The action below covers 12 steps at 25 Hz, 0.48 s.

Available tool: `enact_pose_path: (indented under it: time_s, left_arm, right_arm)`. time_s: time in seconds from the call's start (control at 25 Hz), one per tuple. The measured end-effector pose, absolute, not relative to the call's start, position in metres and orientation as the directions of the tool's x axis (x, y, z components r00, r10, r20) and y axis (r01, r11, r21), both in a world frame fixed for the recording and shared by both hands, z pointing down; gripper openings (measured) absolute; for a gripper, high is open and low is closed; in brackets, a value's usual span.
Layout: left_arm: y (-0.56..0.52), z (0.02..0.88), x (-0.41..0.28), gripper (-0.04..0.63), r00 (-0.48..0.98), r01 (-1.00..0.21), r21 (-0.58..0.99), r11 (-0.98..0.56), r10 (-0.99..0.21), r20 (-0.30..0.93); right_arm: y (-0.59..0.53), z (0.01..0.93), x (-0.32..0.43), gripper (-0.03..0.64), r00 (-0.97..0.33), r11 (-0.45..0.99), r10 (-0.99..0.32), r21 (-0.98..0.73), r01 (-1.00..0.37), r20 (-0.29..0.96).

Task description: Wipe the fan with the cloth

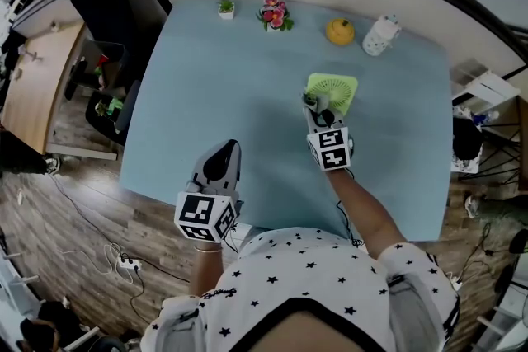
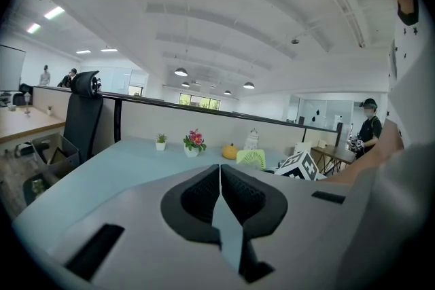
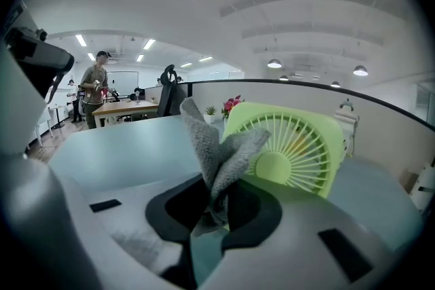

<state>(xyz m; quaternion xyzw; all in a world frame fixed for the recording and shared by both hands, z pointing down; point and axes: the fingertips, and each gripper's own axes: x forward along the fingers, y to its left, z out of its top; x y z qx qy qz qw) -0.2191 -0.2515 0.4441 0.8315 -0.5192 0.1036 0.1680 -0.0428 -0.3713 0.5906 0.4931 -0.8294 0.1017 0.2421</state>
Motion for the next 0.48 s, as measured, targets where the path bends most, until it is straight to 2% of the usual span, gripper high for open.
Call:
enact_pose_path:
  time_s: [0.48]
  left_arm:
    - [-0.252,0.444,-0.192,0.031,0.488,-0.873,0.176,-0.455,-0.802,0.345]
  right_arm:
    - [-0.369,0.578,0.01,0.049,-0.314,0.376,-0.822,0.04,-0.926,0.476]
